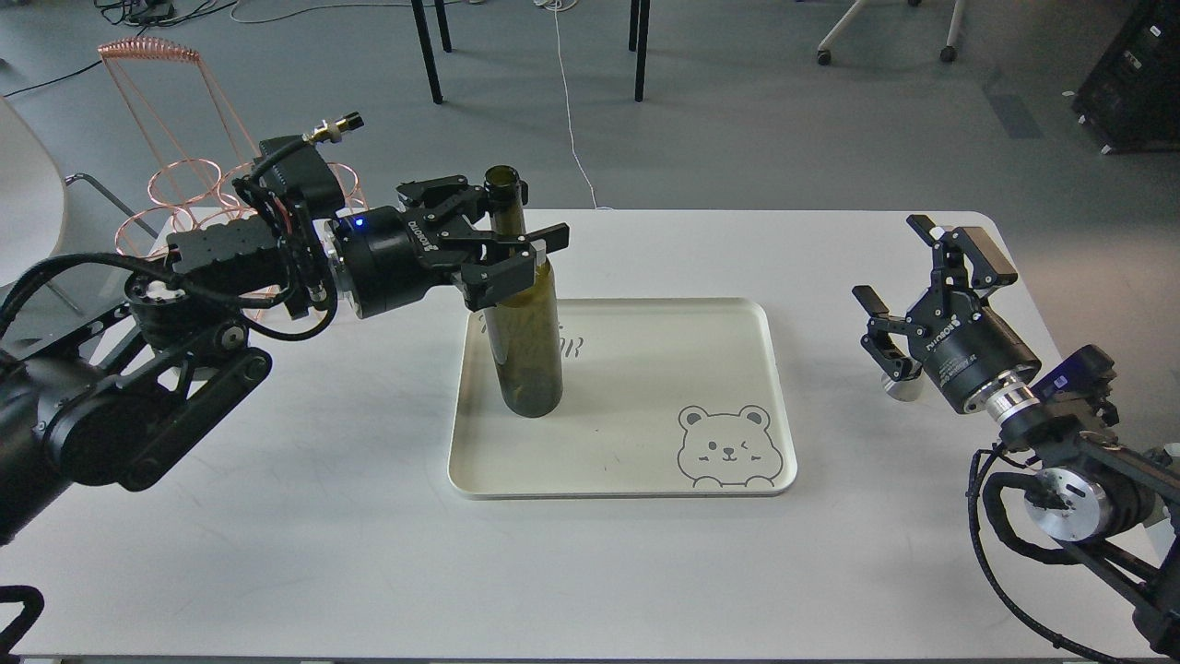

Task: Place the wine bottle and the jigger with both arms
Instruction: 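Lift the green wine bottle off the tray toward the wire rack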

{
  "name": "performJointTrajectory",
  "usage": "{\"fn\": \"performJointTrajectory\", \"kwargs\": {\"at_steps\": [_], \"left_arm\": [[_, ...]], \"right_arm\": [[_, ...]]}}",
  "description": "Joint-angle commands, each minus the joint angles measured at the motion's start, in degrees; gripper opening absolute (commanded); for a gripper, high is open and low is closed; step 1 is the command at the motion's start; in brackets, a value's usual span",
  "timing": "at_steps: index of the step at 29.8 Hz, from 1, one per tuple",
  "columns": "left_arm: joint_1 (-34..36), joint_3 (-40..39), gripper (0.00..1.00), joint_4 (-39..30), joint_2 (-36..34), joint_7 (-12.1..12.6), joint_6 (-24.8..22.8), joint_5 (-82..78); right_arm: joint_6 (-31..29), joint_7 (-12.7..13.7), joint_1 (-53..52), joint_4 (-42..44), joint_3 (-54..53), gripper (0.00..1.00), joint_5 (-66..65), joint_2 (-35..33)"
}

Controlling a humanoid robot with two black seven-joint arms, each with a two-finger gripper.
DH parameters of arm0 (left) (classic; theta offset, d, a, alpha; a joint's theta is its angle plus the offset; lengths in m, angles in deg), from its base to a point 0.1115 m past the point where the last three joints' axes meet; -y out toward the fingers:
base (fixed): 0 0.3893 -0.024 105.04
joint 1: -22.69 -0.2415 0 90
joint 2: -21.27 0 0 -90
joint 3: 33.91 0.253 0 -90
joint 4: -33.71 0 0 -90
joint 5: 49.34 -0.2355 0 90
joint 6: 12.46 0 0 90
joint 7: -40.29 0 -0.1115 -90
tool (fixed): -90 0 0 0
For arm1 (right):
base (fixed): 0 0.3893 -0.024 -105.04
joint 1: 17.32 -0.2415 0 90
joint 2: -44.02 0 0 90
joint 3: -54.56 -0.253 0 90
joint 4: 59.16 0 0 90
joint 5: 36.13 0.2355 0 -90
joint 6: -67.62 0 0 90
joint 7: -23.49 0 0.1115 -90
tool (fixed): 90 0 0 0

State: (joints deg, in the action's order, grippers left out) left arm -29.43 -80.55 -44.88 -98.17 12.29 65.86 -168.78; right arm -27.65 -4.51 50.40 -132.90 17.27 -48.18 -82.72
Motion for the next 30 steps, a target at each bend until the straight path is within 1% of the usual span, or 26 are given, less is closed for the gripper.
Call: {"fn": "performJointTrajectory", "kwargs": {"at_steps": [1, 4, 7, 9, 12, 14, 16, 21, 26, 30], "left_arm": [[0.35, -0.12, 0.09, -0.07, -0.26, 0.0, 0.34, 0.18], [2.18, -1.0, 0.08, -0.86, -1.49, 0.0, 0.43, 0.71], [7.45, -1.18, 0.08, -1.74, -5.7, 0.0, 0.08, 3.5], [11.05, -0.83, 0.08, -1.74, -8.34, 0.0, -0.45, 8.24], [16.33, -0.3, 0.08, -1.13, -12.99, 0.0, -2.72, 13.44], [18.53, -0.12, 0.08, 0.45, -15.81, 0.0, -4.4, 14.42], [19.07, -0.12, 0.08, 2.99, -17.57, 0.0, -4.75, 14.68], [20.3, -0.12, 0.08, 10.64, -19.07, 0.0, -4.14, 14.77], [20.65, -0.12, 0.07, 15.74, -19.34, 0.0, -3.17, 14.77], [20.74, -0.04, 0.07, 18.03, -19.34, 0.0, -2.12, 14.59]], "right_arm": [[0.09, 0.0, 0.05, 0.0, 0.03, 0.99, 0.0, 0.0], [0.09, 0.0, 0.14, 0.0, -0.06, 0.99, 0.0, 0.0], [0.26, 0.0, 0.31, 0.0, -0.06, 0.99, 0.0, 0.0], [0.87, 0.0, 0.4, 0.0, -0.06, 0.99, 0.0, 0.0], [1.14, 0.0, 0.49, 0.0, -0.15, 0.99, 0.0, 0.0], [1.14, 0.0, 0.49, 0.0, -0.15, 0.99, 0.0, 0.26], [1.23, 0.0, 0.49, 0.09, -0.15, 0.99, -0.08, 0.53], [1.23, 0.0, 0.58, 0.18, -0.06, 0.99, -0.08, 0.7], [1.23, 0.0, 0.58, 0.27, 0.03, 0.99, -0.61, 0.7], [1.23, 0.0, 0.75, 0.27, 0.03, 0.99, -0.61, 0.7]]}}
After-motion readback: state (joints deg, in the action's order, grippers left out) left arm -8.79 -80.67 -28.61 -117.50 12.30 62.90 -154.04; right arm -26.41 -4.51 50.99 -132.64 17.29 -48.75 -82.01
